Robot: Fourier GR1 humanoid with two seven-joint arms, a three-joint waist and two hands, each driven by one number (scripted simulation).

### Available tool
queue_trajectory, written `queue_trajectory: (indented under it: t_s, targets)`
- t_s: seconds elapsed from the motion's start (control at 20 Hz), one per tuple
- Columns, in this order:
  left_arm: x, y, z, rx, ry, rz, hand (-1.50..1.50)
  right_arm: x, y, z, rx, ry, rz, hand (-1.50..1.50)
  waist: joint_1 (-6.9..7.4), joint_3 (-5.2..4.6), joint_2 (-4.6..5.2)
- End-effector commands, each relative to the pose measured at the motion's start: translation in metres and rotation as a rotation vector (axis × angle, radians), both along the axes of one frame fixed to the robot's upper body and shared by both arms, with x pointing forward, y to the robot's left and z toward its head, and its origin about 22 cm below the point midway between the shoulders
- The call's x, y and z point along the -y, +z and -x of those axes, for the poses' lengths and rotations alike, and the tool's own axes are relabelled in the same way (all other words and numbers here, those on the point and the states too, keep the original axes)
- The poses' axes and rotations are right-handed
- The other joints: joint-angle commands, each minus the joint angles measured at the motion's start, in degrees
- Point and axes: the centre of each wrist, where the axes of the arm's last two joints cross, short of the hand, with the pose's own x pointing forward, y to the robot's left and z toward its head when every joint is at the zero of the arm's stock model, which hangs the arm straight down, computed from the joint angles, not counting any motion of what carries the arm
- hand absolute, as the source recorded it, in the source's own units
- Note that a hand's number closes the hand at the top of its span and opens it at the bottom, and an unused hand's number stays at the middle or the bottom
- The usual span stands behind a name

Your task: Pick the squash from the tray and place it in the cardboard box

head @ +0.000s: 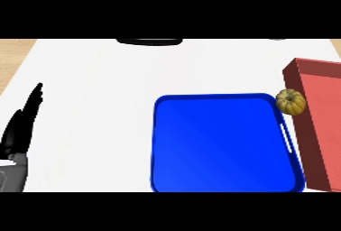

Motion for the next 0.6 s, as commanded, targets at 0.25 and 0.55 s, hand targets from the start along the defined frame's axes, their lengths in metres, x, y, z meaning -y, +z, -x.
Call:
queue_trajectory:
  t_s: [0.25, 0.55]
  targets:
    - [0.008, 0.006, -0.008, 0.022, -0.021, -0.008, 0.0, 0.053, 0.022, 0.039, 0.014, 0.044, -0.111, -1.5, 0.59, 0.47, 1.1]
    - [0.007, 0.006, -0.006, 0.027, -0.043, -0.013, 0.0, 0.06, 0.041, 0.046, -0.002, 0.026, -0.054, -1.5, 1.76, 0.63, 1.5]
